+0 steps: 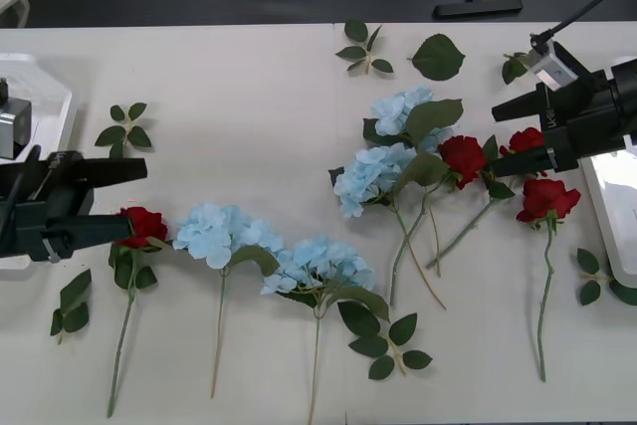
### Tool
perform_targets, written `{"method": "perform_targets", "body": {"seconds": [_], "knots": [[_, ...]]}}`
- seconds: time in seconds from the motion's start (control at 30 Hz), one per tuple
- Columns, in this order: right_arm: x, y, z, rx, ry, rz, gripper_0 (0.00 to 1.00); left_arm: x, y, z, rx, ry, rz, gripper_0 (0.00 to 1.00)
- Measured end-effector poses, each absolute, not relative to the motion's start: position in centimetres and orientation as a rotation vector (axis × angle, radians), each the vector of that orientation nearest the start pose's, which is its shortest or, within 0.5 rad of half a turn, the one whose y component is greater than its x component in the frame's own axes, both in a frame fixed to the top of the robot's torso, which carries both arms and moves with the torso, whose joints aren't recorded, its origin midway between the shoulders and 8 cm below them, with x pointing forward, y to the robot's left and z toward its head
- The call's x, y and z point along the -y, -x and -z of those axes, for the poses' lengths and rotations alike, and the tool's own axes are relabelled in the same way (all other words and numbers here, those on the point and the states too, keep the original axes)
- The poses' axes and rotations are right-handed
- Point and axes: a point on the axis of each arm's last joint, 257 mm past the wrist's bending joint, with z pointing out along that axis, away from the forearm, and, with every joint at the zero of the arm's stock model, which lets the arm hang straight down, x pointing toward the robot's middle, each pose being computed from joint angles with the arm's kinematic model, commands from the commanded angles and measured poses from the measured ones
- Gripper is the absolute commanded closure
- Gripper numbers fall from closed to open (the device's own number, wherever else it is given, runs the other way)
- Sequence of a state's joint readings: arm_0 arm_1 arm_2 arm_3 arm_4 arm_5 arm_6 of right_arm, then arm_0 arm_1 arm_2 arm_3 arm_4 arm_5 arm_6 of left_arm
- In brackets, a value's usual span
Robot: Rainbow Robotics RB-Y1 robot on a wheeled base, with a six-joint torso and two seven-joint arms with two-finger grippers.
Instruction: Place the red flowers into the right box and the blue flowers into the left box. If a person shows an open palm, hand one flower to the person first, then continue sorting.
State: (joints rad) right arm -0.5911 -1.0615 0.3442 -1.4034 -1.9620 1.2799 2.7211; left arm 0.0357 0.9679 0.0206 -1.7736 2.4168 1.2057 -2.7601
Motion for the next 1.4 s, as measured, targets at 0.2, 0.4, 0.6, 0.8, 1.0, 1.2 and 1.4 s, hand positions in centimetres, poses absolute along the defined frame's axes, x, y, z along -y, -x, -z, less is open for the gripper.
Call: {"method": "perform_targets", "body": {"seconds": [0.2, 0.4, 0.6, 0.8, 1.0, 1.2, 1.4], "knots": [[23.9, -43.9, 16.2, -1.971, 1.49, -0.637, 0.0, -22.5, -34.2, 8.1, -1.59, -1.063, 0.844, 0.0], [27.5, -40.7, 20.0, -2.744, 0.742, -0.767, 0.0, -24.9, -32.7, 11.5, -2.113, -0.599, 0.989, 0.0], [30.7, -39.7, 23.7, -2.92, 0.526, -0.536, 0.0, -28.0, -32.0, 17.0, -2.334, -0.448, 0.852, 0.0], [33.9, -40.9, 26.0, -2.992, 0.181, -0.326, 0.0, -30.7, -32.2, 21.4, -2.433, -0.439, 0.656, 0.0], [35.5, -42.4, 28.1, -2.955, 0.177, -0.154, 0.0, -32.1, -33.4, 25.4, -2.527, -0.154, 0.565, 0.0], [36.0, -41.9, 30.8, -2.943, 0.152, -0.127, 0.0, -32.7, -33.0, 29.4, -2.573, -0.129, 0.444, 0.0], [35.3, -41.1, 32.6, -2.954, 0.144, -0.149, 0.0, -33.8, -33.1, 31.9, -2.612, -0.207, 0.298, 0.0]]}}
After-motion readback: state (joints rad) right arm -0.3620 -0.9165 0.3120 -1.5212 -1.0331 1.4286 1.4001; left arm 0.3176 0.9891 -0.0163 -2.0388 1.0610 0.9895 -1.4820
